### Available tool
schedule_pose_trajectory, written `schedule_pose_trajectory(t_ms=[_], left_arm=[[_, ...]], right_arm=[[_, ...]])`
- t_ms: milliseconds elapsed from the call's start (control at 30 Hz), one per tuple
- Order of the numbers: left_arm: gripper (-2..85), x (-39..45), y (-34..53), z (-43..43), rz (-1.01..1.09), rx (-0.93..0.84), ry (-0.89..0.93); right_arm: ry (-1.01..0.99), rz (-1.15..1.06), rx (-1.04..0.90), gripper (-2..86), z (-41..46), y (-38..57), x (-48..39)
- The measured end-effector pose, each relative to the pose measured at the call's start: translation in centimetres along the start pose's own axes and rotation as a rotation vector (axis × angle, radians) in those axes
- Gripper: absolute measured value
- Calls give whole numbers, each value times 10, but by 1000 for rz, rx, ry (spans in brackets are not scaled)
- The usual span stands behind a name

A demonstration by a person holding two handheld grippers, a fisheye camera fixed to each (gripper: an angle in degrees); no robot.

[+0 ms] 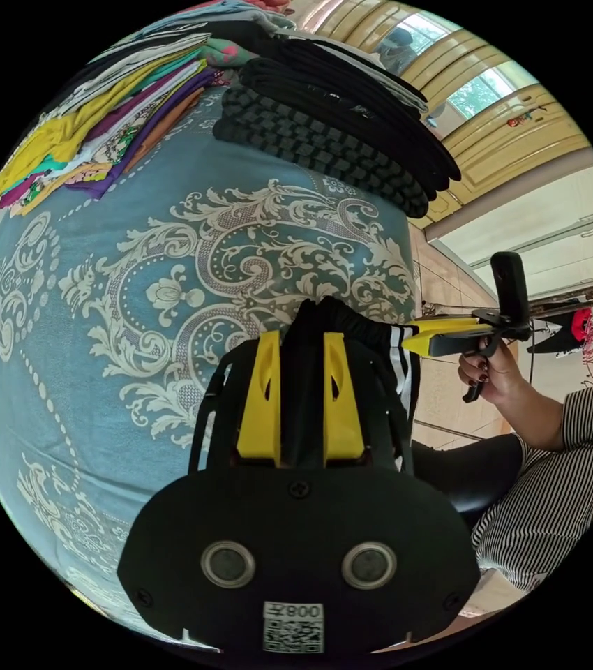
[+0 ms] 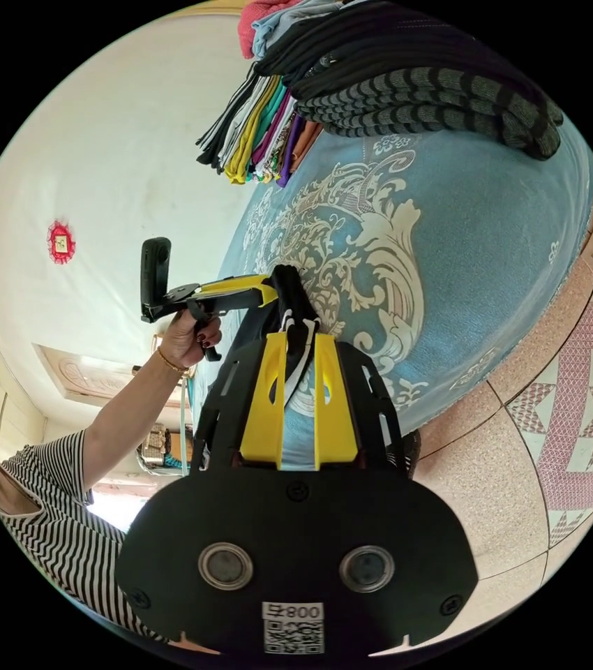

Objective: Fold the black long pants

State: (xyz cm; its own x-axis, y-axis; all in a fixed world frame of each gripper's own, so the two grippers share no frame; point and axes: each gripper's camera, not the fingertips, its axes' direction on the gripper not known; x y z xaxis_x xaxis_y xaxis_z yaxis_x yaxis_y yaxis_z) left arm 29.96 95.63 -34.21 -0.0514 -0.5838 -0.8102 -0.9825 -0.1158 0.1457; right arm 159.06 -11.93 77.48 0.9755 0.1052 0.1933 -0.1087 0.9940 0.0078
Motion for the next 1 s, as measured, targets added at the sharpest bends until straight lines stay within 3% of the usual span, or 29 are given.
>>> schedule_pose_trajectory(t_ms=[67,367,600,1000], left_arm=[[45,3,5,-4,28,-11,63],[28,20,52,-71,68,100,25],[27,31,118,-153,111,239,42],[26,35,294,-284,82,421,86]], right_arm=[[-16,13,-5,65,3,1,-1],[-107,-9,28,55,12,21,-25],[-149,-207,55,56,17,46,-95],[-224,-528,-89,57,85,108,-233]])
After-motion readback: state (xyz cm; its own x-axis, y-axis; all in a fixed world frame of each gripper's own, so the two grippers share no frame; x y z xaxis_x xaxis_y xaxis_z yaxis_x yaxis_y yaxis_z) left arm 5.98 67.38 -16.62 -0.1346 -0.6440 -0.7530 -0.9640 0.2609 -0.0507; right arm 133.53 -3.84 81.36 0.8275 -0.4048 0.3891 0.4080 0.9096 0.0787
